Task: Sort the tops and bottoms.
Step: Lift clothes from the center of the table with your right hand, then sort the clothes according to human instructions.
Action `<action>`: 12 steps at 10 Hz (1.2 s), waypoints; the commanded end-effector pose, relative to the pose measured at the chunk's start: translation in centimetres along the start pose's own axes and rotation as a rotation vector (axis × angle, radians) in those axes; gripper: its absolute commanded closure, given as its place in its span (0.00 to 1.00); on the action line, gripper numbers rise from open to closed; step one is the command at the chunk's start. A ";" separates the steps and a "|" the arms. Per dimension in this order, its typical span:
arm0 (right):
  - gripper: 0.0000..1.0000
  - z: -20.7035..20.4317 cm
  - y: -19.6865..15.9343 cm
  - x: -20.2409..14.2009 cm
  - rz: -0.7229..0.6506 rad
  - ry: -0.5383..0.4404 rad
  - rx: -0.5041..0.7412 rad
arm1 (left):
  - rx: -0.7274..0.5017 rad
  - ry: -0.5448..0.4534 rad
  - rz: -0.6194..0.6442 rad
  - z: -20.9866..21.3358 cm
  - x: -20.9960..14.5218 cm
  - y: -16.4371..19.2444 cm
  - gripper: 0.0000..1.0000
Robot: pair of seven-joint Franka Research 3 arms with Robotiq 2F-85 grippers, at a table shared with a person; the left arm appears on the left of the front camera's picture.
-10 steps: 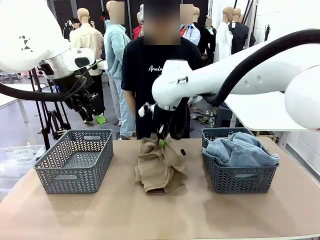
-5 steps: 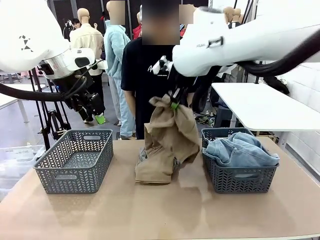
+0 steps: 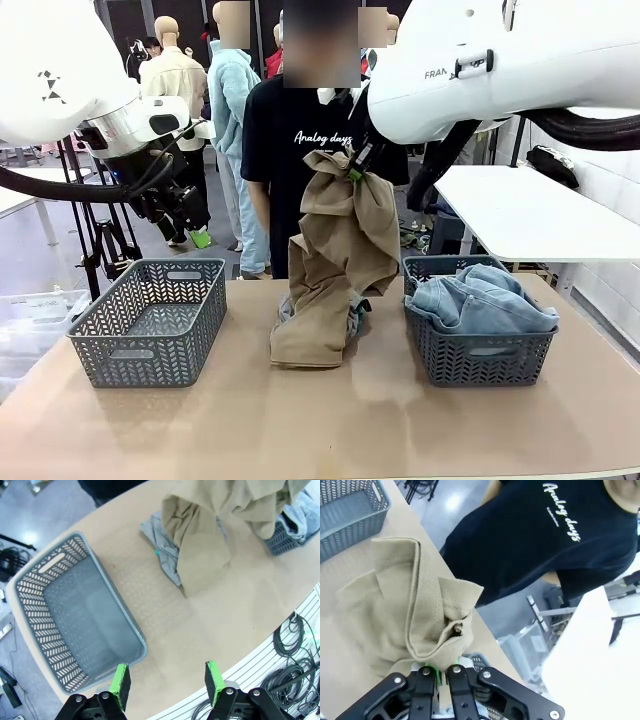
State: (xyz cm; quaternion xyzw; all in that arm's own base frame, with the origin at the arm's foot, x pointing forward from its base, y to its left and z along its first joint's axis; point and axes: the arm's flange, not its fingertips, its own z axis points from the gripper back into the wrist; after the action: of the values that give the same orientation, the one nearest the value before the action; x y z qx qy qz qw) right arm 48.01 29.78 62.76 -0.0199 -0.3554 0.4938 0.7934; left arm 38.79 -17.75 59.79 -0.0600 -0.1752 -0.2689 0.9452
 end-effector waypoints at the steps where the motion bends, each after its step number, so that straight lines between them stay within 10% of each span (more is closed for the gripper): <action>1: 1.00 -1.2 -0.1 -0.9 0.019 -0.097 0.040 | 0.017 0.004 0.012 0.0 0.0 0.0 0.22; 12: 1.00 0.0 0.0 0.0 0.000 0.000 0.000 | 0.017 0.004 0.012 0.0 0.0 0.0 0.22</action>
State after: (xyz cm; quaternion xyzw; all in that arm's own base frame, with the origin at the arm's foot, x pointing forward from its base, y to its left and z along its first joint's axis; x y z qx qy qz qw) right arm 48.24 29.86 62.33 -0.0146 -0.3569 0.4977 0.7904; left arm 38.79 -17.75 59.79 -0.0600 -0.1752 -0.2689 0.9452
